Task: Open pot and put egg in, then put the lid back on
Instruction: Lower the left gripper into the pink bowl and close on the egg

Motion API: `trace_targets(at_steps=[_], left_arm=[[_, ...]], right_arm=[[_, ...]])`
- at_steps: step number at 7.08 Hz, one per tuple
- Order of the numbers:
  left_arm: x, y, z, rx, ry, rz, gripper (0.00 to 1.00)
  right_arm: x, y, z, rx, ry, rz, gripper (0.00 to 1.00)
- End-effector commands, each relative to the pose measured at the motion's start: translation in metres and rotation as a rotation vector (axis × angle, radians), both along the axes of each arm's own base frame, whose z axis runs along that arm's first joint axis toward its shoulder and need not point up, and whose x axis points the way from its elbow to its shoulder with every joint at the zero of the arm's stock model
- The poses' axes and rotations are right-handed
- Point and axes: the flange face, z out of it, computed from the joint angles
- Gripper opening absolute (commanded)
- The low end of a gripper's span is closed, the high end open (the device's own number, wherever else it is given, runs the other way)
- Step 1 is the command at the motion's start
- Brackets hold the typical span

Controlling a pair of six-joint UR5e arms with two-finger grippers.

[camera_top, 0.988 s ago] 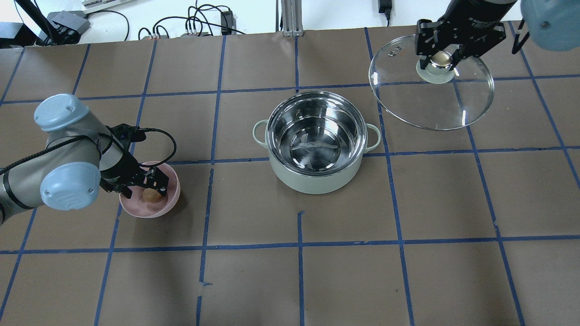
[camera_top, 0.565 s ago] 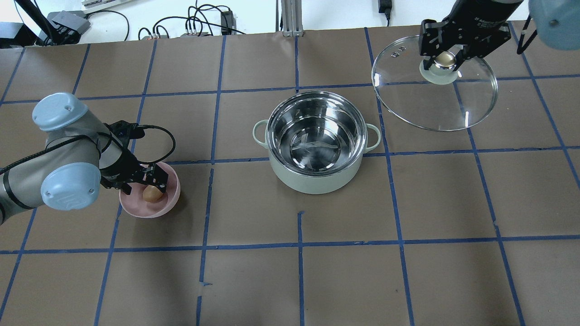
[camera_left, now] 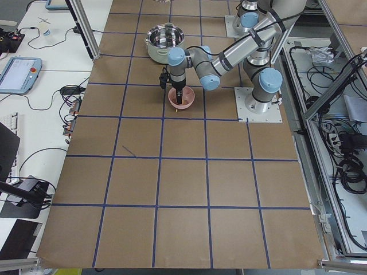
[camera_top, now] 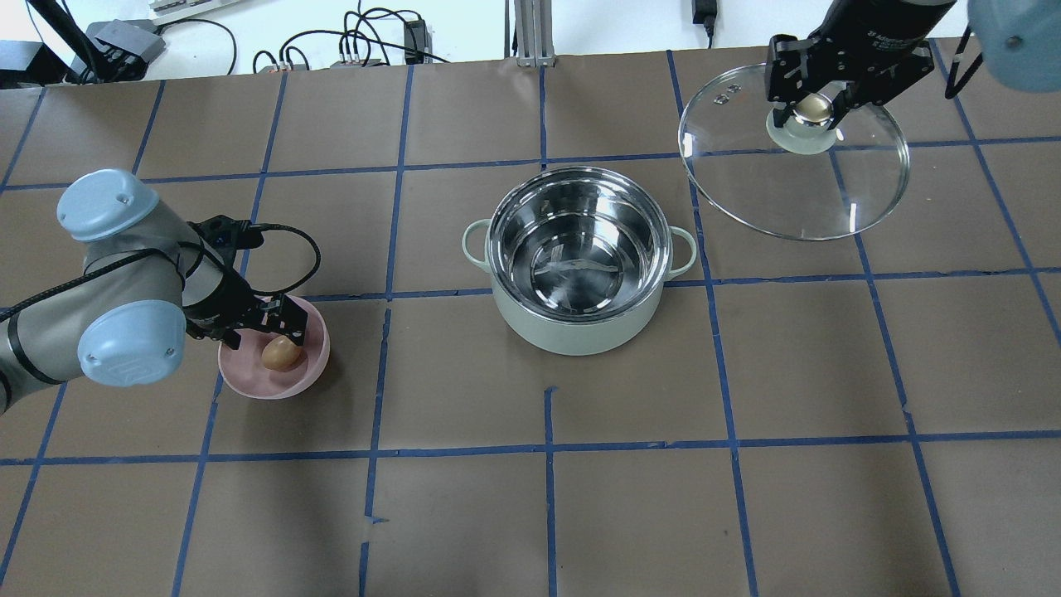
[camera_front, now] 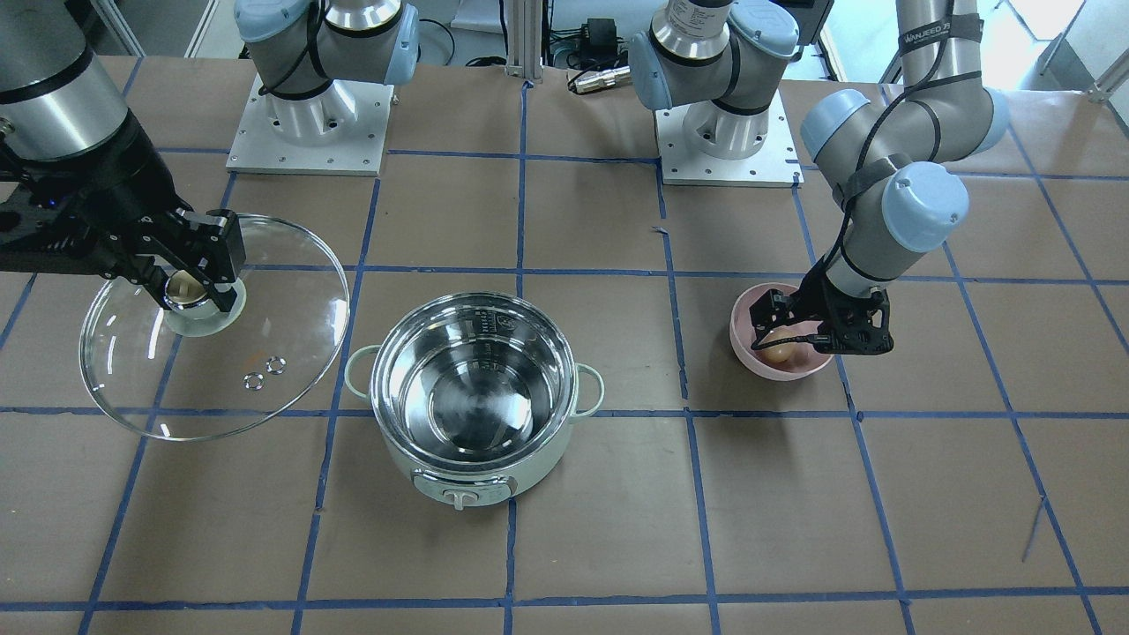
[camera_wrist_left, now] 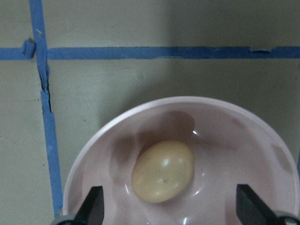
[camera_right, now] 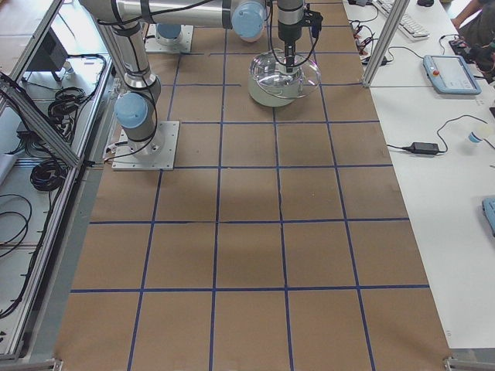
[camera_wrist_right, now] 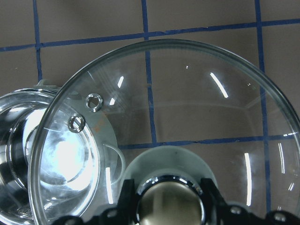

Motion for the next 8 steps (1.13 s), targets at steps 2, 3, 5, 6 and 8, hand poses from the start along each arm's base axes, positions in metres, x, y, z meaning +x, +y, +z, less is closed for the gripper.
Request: trace_targets(at_steps=[2, 3, 5, 6, 8], left_arm=[[0.003, -0.009, -0.018, -0.006, -0.003, 0.001, 0.99], [0.003, -0.009, -0.021, -0.012, -0.005, -0.002, 0.99], [0.003, -0.009, -0.022, -0.011, -0.004, -0.002, 0.99], [0.003, -0.009, -0.023, -0.008, -0.004, -0.002, 0.98], [0.003, -0.009, -0.024, -0.006, -0.003, 0.0, 0.97]], right_arm=[[-0.001, 0.002, 0.0, 0.001, 0.0, -0.001, 0.45], [-0.002, 0.004, -0.004, 0.009, -0.001, -0.002, 0.45], [-0.001, 0.006, -0.008, 0.017, -0.002, -0.001, 0.45], [0.0, 0.006, -0.009, 0.016, -0.003, 0.001, 0.46], [0.001, 0.006, -0.01, 0.018, -0.025, -0.001, 0.48]])
